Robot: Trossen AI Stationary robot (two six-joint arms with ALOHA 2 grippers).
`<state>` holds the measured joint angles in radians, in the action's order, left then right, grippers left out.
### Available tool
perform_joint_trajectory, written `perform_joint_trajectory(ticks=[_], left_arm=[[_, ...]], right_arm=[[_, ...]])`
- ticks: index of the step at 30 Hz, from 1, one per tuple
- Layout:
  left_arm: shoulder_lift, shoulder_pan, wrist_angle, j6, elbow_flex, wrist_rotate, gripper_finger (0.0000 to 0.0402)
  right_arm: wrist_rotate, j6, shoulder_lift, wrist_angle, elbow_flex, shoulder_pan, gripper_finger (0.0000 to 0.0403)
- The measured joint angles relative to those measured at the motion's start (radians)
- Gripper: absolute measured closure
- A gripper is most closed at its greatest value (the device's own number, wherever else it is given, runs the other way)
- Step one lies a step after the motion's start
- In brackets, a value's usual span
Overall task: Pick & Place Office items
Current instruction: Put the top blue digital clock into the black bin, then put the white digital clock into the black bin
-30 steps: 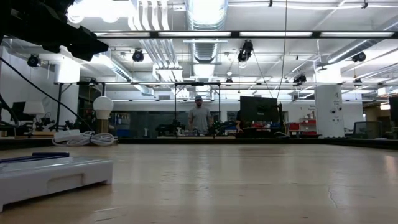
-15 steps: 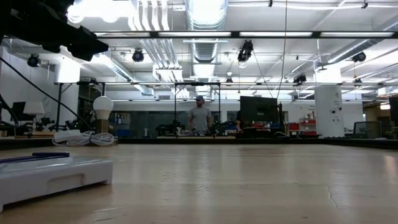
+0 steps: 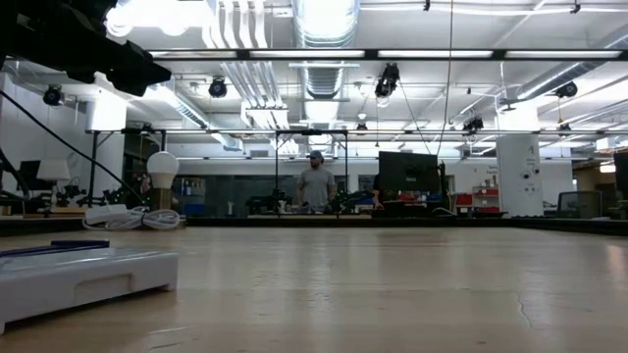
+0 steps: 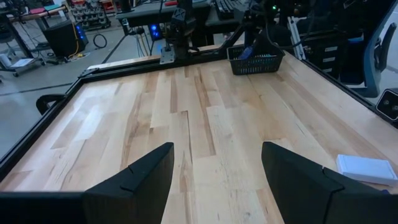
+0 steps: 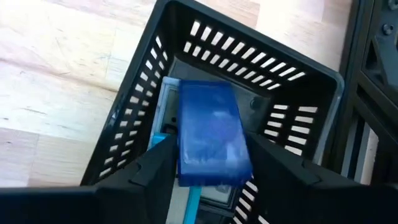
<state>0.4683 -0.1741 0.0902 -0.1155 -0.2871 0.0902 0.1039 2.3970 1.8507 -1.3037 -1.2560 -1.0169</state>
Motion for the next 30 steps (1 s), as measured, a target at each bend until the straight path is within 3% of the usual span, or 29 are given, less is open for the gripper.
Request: perform_joint_trajectory(ticks=[9,19,24,30], left_arm=[[0.000,0.000,0.000,0.000,0.000,0.000,0.0154],[0.000,0.000,0.000,0.000,0.000,0.000,0.0154],[0.000,0.000,0.000,0.000,0.000,0.000,0.0154],[0.000,0.000,0.000,0.000,0.000,0.000,0.0154]], right_arm=[[0.001,0.000,-0.002,0.000,-0.004,0.000,0.0177],[0.007,0.000,-0.002,-0.010,-0.016,0.000,0.0177],[0.100,-0.001,-0.021,-0.088,-0.093,0.000,0.0177],[0.312,-0.021,-0.031,-0.270,-0.234,0.001,0.0176]])
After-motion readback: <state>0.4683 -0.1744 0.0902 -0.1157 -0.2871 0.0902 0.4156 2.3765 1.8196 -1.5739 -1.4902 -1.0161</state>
